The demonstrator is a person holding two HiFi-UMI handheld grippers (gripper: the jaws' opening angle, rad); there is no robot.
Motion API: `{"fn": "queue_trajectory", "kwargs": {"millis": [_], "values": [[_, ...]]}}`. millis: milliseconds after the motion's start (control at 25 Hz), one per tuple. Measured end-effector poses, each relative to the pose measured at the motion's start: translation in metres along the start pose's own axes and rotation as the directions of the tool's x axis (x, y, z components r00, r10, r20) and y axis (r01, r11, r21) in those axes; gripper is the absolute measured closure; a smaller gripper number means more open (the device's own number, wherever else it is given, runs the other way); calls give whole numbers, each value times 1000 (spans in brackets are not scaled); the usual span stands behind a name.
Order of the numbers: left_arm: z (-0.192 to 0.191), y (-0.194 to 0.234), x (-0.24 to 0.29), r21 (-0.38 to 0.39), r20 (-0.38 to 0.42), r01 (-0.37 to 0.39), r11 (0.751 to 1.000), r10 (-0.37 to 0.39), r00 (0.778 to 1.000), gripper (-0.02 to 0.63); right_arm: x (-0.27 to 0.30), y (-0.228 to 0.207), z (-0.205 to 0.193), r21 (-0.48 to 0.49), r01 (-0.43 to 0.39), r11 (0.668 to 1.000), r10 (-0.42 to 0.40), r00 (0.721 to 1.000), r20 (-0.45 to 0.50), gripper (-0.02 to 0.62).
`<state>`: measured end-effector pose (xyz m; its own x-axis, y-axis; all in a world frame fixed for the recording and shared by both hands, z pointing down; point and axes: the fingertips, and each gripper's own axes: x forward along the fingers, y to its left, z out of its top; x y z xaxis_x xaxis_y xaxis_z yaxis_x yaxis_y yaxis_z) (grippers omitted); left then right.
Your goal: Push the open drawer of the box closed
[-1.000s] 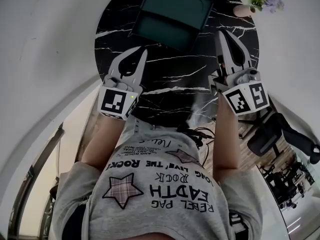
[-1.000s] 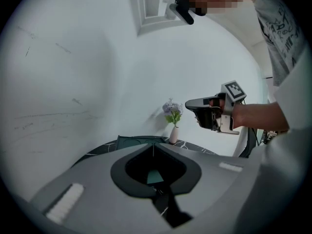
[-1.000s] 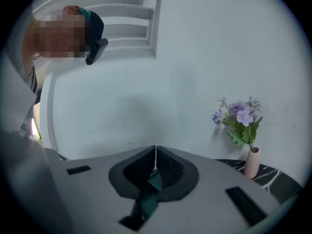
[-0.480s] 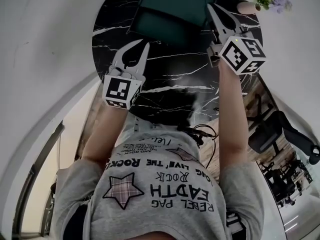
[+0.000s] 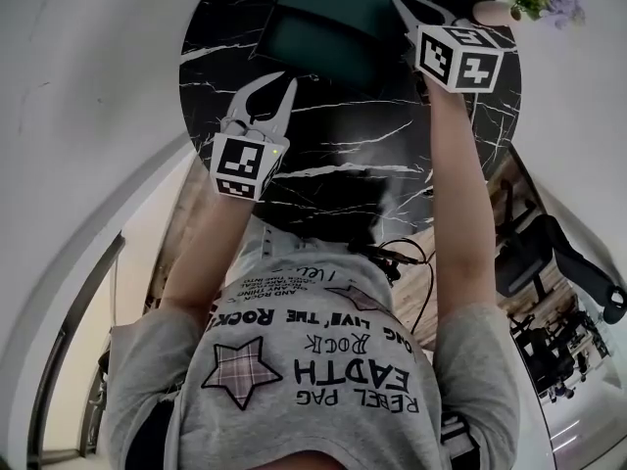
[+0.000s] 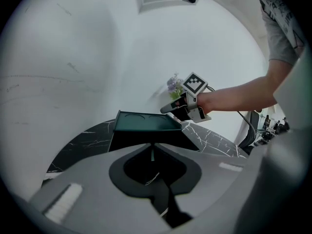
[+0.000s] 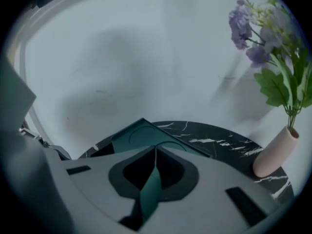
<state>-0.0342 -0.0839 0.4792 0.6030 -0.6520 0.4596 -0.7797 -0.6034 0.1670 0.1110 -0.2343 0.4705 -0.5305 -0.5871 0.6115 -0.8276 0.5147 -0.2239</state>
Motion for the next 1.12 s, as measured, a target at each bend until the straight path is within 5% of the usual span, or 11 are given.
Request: {"fn": "queue_trajectory", "kwargs": {"millis": [480,600,1120], "values": [[-15,1,7,15,-37,5,1000,-5,999,597,14,-27,-4,-59,91,994,-96,990,-101,575],[-17,0,8,13,-43,8,1000,-7,999,597,11,-34,-3,-53,118,992,-123,987,-106,479],[-21,0,8,10,-53,8,1000,-7,999,597,-1,-72,-12,-5,258,966,-256,954,-157,446]]}}
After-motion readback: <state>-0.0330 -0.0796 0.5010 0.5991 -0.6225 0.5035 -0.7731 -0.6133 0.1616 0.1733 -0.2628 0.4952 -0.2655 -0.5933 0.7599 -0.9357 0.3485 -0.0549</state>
